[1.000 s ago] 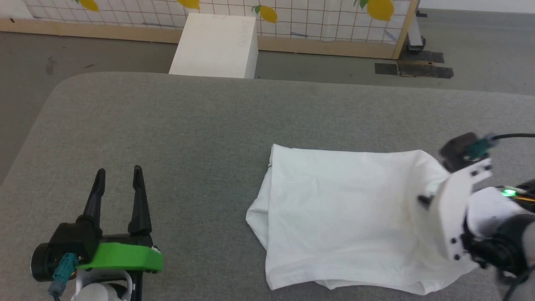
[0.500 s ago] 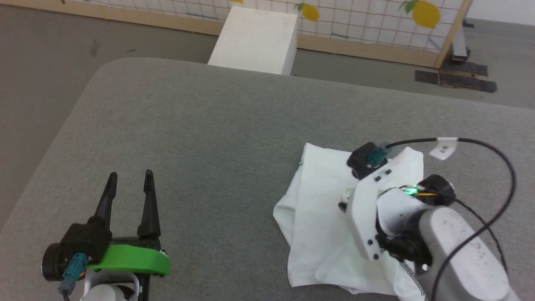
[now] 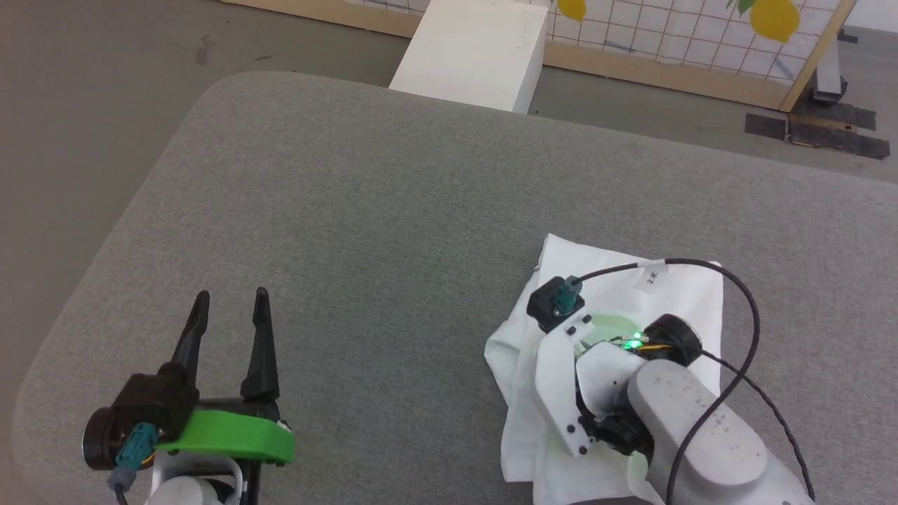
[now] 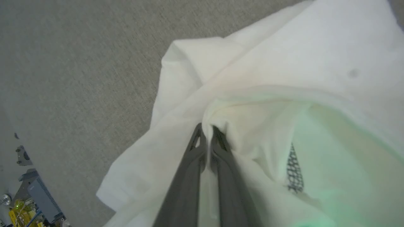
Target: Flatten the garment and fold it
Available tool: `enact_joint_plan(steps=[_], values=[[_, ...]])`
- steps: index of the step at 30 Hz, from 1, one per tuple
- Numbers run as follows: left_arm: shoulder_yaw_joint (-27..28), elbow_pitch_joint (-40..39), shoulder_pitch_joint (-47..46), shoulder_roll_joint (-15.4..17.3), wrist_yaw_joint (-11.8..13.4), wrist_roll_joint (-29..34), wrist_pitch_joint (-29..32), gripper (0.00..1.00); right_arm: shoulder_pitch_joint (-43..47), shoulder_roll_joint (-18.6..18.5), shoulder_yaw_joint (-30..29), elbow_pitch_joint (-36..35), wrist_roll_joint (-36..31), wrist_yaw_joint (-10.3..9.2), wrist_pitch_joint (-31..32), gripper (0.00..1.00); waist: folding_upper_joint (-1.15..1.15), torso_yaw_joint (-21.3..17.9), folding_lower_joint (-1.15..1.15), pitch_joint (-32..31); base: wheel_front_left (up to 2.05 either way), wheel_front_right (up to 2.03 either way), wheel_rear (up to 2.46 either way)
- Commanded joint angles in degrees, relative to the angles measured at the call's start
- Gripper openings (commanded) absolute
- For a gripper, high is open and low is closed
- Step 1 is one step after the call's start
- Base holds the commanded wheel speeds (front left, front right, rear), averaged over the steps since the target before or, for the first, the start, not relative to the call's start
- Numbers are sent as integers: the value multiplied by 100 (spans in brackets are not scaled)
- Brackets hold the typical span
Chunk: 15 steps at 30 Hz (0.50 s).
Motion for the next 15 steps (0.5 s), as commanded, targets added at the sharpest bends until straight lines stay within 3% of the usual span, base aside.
enact_joint_plan(steps=[1, 2, 8, 15], values=[[12, 13, -101, -50, -35, 12, -20, 100, -132, 56, 107, 82, 20, -9, -146, 49, 0, -15, 0, -2, 0, 0, 0], [17, 19, -103, -54, -38, 11, -20, 100, -175, 78, 183, 121, 39, -9, -236, 100, 0, -32, 0, -10, 0, 0, 0], [59, 36, -82, -59, -66, 45, -20, 100, -526, 211, 711, 50, 254, -9, -840, 100, 0, -193, 0, -88, 0, 0, 0], [158, -39, -16, -52, -80, 77, -20, 100, -987, 328, 1351, -548, 769, -9, -1634, 100, 0, -575, 0, -194, 0, 0, 0]])
